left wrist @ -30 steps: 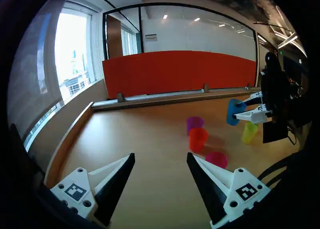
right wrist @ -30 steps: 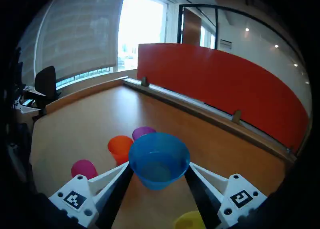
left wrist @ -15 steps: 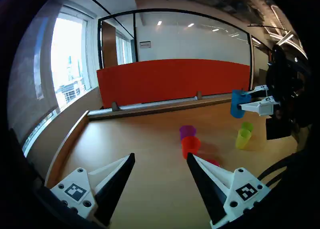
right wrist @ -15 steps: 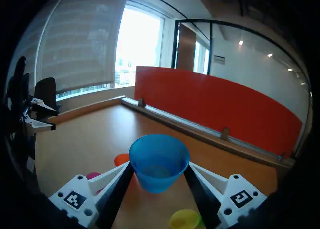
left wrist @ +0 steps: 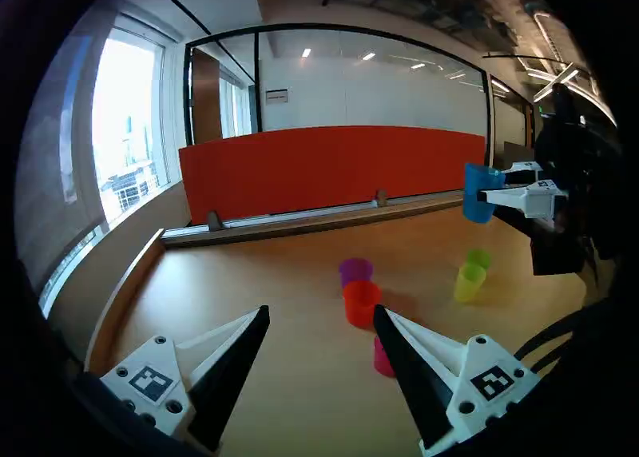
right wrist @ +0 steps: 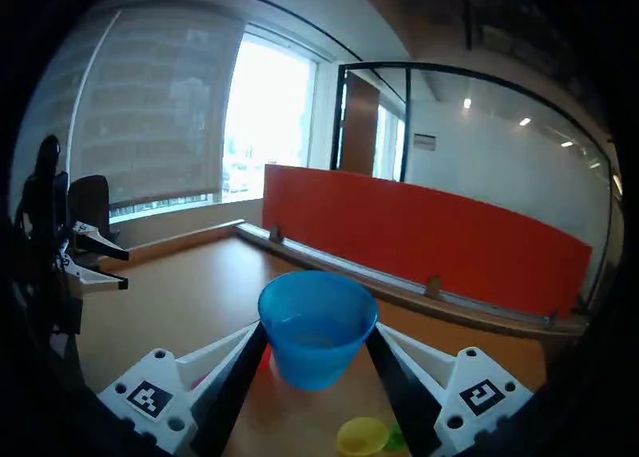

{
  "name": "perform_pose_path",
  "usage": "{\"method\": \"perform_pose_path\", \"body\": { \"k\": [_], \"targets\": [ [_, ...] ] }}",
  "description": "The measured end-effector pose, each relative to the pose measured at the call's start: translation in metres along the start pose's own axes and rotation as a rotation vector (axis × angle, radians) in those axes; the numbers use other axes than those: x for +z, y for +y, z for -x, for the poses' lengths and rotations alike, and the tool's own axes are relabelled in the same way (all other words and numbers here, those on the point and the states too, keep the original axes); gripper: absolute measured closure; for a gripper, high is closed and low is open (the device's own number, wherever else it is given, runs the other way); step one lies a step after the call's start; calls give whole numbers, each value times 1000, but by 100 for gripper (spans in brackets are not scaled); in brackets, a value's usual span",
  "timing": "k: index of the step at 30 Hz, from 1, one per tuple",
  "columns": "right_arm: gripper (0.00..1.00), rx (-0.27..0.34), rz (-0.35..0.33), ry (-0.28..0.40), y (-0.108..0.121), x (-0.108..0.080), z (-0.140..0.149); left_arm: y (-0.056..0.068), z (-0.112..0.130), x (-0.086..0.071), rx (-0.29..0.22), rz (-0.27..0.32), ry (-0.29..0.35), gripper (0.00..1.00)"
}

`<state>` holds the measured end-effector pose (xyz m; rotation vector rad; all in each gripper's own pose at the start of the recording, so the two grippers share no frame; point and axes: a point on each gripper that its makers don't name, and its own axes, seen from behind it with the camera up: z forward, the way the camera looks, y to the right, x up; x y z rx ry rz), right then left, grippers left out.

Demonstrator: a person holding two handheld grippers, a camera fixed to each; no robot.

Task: Pour water

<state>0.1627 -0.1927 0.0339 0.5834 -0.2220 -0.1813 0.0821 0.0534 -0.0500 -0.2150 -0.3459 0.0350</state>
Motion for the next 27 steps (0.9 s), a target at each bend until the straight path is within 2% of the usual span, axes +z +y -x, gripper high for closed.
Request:
{"method": "perform_pose_path", "body": {
  "k": [27],
  "targets": [
    [10, 56, 86, 167, 2, -58, -53, 42, -21, -2, 24, 103, 36, 4]
  ]
}}
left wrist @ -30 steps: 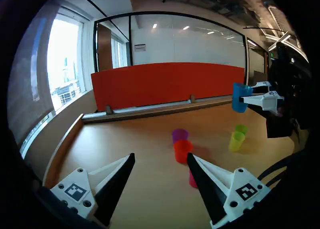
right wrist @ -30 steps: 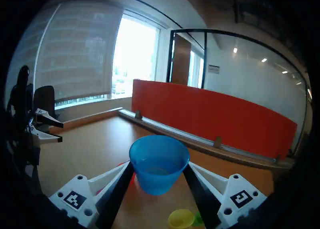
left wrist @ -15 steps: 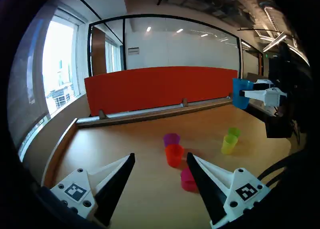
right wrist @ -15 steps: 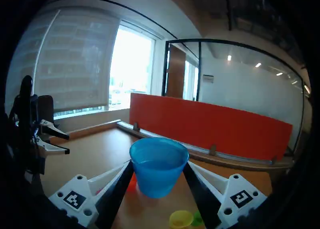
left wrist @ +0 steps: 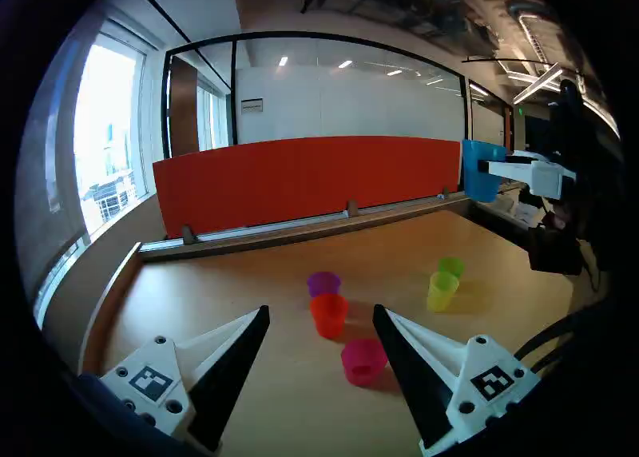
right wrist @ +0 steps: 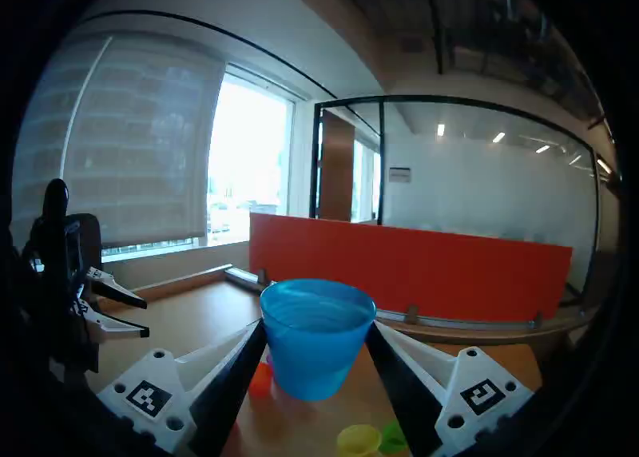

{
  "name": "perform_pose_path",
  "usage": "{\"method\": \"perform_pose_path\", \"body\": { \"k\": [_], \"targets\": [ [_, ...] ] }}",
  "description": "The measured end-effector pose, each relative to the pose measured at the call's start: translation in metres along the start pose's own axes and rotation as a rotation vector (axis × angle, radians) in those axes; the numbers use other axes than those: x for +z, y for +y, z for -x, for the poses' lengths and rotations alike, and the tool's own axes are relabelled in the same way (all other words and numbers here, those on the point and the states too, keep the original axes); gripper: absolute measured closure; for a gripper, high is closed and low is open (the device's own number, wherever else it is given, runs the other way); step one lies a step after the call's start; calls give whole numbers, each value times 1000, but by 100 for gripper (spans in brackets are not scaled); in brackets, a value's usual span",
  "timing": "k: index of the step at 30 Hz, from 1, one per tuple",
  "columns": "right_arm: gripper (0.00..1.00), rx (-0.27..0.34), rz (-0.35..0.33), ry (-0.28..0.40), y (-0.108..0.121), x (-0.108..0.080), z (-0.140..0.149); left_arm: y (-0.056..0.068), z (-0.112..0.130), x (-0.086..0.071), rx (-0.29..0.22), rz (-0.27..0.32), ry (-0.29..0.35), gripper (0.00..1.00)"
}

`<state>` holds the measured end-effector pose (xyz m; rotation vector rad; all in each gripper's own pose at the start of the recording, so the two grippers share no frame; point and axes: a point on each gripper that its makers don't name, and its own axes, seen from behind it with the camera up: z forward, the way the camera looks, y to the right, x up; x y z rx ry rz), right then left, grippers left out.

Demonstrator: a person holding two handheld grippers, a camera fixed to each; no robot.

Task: Pour water

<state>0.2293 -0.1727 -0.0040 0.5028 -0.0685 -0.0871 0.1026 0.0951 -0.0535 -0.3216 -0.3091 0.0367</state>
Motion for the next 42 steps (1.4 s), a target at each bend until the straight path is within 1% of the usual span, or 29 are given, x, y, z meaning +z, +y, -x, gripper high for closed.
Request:
{"method": "perform_pose_path", "body": {
  "k": [11, 17, 23, 29, 32, 42],
  "targets": [
    [10, -2, 38, 30, 11, -18, -11, 19, -8, 5, 1, 41, 9, 4],
    [10, 0, 55, 44, 18, -31, -14, 32, -13, 9, 10, 72, 11, 4],
    [10, 3, 89, 33, 32, -47, -10, 50, -18, 18, 12, 109, 13, 4],
    [10, -2, 130, 12, 46, -64, -2, 74, -22, 32, 26, 156, 11, 4],
    [10, -1, 148, 3, 53, -74, 1, 88, -23, 41, 36, 181, 9, 4],
    [10, 2, 207, -27, 78, -101, 16, 140, -30, 77, 62, 278, 13, 4]
  ]
}}
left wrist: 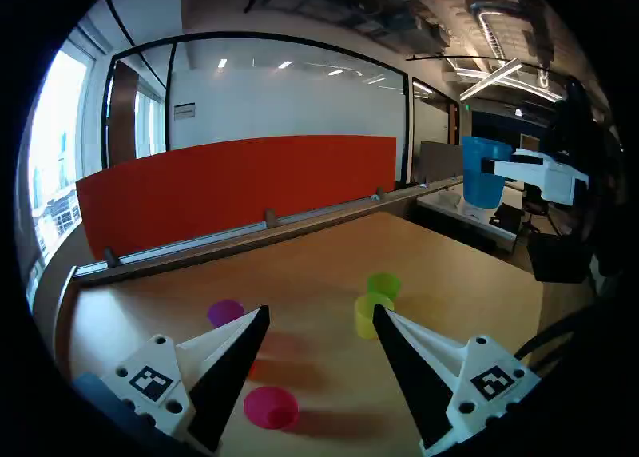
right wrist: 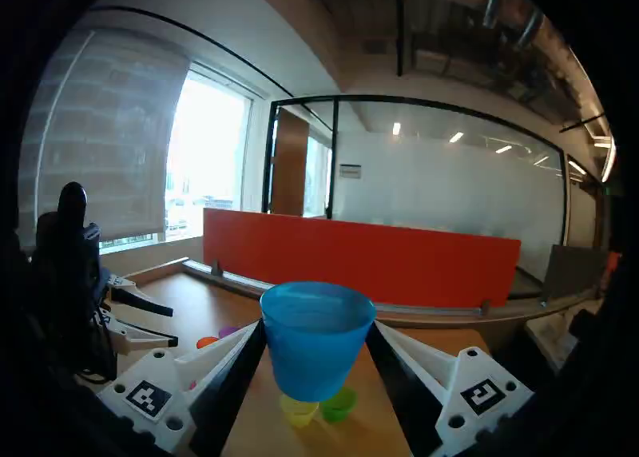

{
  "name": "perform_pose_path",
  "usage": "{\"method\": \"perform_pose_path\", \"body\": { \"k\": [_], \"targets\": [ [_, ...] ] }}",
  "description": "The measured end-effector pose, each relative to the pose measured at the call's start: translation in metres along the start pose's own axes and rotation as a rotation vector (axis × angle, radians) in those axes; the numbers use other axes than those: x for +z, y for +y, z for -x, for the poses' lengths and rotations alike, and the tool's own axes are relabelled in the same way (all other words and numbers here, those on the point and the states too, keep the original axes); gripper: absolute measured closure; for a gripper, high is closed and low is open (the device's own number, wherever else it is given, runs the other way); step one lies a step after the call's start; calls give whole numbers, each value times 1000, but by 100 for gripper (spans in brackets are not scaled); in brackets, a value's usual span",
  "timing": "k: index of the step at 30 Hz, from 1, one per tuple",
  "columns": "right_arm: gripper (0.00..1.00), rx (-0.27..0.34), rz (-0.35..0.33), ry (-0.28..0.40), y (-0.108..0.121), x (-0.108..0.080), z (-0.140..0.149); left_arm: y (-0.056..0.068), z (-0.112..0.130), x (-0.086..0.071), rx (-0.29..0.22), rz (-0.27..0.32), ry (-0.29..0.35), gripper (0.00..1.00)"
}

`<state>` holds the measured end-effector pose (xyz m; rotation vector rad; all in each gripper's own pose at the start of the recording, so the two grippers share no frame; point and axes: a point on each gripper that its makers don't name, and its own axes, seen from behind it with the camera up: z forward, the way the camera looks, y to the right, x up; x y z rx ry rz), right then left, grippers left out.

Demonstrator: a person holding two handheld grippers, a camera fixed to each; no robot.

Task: Pour water

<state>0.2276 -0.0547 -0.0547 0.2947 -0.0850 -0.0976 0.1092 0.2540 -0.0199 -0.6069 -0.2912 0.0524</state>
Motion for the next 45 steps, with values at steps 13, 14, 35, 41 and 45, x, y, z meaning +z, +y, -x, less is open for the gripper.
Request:
{"method": "perform_pose_path", "body": {
  "k": [13, 14, 35, 41, 45],
  "targets": [
    [10, 16, 60, -30, 27, -16, 14, 43, 0, 58, 29, 114, -15, 4],
    [10, 17, 64, -32, 28, -16, 15, 45, 1, 62, 32, 120, -17, 4],
    [10, 34, 112, -65, 56, -16, 36, 90, 19, 142, 119, 247, -104, 4],
    [10, 41, 127, -77, 65, -15, 41, 102, 30, 167, 168, 289, -150, 4],
    [10, 47, 134, -84, 71, -15, 45, 108, 38, 183, 216, 312, -186, 4]
  ]
}}
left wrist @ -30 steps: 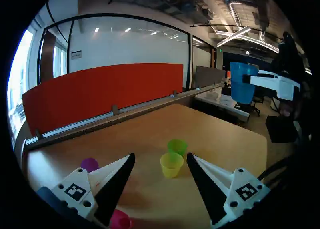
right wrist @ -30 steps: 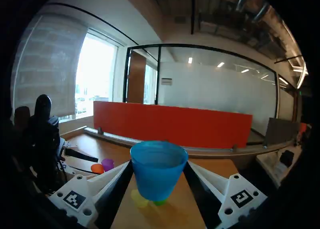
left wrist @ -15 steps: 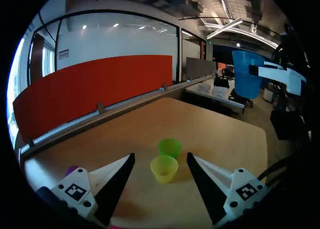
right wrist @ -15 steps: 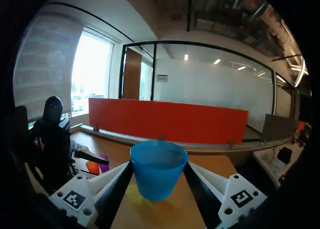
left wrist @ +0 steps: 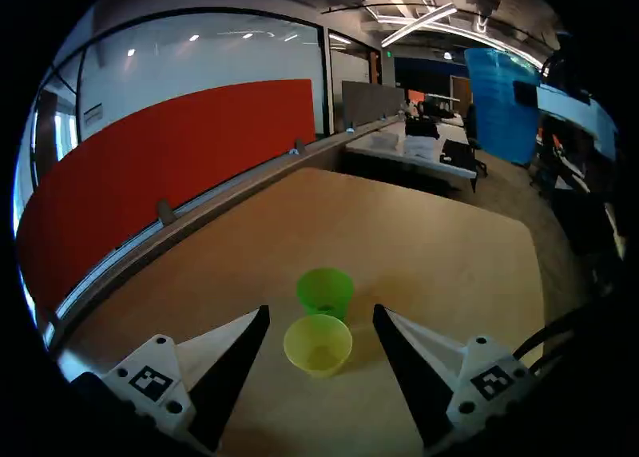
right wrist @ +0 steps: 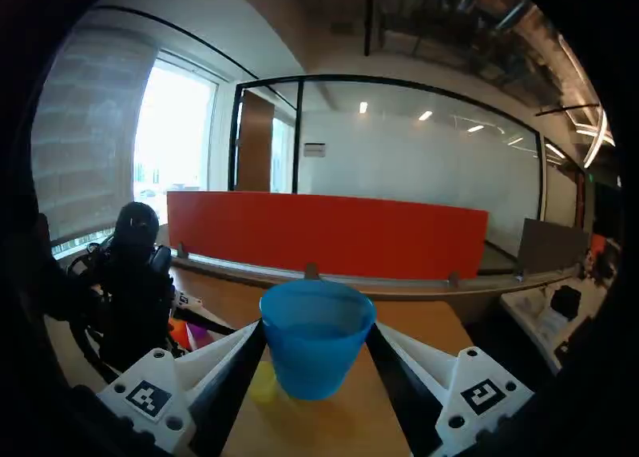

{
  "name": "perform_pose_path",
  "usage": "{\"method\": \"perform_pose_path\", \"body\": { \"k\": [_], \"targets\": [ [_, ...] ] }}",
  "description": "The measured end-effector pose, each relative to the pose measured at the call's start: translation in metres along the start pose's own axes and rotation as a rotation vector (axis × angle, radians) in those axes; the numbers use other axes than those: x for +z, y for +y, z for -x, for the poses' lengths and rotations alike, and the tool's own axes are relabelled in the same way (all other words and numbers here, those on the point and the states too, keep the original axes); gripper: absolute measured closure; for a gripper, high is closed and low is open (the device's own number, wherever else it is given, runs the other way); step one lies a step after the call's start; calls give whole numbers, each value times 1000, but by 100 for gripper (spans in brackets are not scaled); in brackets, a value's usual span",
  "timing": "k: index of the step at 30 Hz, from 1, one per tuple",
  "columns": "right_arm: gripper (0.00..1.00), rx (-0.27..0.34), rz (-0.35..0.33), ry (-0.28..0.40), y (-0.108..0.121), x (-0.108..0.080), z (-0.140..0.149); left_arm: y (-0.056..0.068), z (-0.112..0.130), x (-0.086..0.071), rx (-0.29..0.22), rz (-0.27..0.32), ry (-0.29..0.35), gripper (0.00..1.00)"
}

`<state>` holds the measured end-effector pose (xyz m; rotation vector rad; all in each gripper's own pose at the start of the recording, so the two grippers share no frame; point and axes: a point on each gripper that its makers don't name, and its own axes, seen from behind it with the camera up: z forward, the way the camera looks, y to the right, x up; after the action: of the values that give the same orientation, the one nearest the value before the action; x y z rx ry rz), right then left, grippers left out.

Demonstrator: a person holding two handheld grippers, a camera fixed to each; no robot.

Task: Pour water

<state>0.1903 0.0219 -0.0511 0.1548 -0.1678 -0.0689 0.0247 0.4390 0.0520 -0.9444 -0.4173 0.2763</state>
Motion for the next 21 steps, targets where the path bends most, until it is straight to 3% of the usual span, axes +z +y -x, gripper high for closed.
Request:
{"method": "perform_pose_path", "body": {
  "k": [8, 21],
  "targets": [
    [10, 16, 12, -11, 9, 3, 9, 2, 9, 31, 19, 46, -63, 4],
    [10, 33, 25, -26, 21, 6, 20, 5, 21, 75, 50, 75, -139, 4]
  ]
}}
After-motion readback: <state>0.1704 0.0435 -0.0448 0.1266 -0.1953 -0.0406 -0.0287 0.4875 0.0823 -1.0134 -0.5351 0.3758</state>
